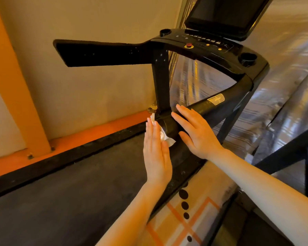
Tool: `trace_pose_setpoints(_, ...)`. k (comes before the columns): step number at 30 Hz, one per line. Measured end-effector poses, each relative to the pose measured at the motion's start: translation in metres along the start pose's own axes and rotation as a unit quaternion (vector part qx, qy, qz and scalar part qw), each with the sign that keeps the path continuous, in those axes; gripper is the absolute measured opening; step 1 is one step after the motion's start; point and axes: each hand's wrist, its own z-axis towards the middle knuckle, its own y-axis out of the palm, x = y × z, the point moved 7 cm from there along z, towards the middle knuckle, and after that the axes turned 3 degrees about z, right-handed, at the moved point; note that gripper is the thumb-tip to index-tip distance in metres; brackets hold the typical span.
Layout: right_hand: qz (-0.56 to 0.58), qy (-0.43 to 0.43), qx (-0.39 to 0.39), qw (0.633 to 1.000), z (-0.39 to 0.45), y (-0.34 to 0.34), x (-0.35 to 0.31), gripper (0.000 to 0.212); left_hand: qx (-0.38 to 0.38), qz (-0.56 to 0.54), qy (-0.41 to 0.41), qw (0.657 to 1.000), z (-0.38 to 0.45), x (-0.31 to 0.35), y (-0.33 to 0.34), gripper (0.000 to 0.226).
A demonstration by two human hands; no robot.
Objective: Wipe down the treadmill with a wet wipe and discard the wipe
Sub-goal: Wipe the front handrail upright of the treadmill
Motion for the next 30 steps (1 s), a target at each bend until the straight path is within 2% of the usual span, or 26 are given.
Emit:
trace_pose_setpoints(8, 0.01, -0.047, -0.029, 0.998, 0.002, 0.003, -0.003, 0.051, 0.055, -0.017, -0.001, 0.998, -0.003, 0.0, 0.01, 0.049)
trace_pose_setpoints(14, 0.011, -0.05, -0.009, 0.999, 0.003, 0.008, -0.001, 0.05, 0.098, -0.116, -0.109, 0.982, -0.034, -0.009, 0.028, 0.056)
trace_pose_setpoints(20, 0.019, -0.06, 0.002, 0.998, 0.003, 0.009, 0.0, 0.048, 0.124, -0.088, -0.047, 0.987, -0.017, -0.002, 0.024, 0.053)
trace_pose_setpoints(28, 0.037, -0.059, 0.013, 0.997, 0.003, 0.01, 0.0, 0.048, 0.134, -0.136, -0.16, 0.968, -0.049, -0.033, 0.048, 0.058)
trace_pose_setpoints(30, 0.039, -0.059, 0.015, 0.997, 0.003, 0.011, 0.001, 0.049, 0.143, -0.139, -0.15, 0.968, -0.045, -0.026, 0.046, 0.058)
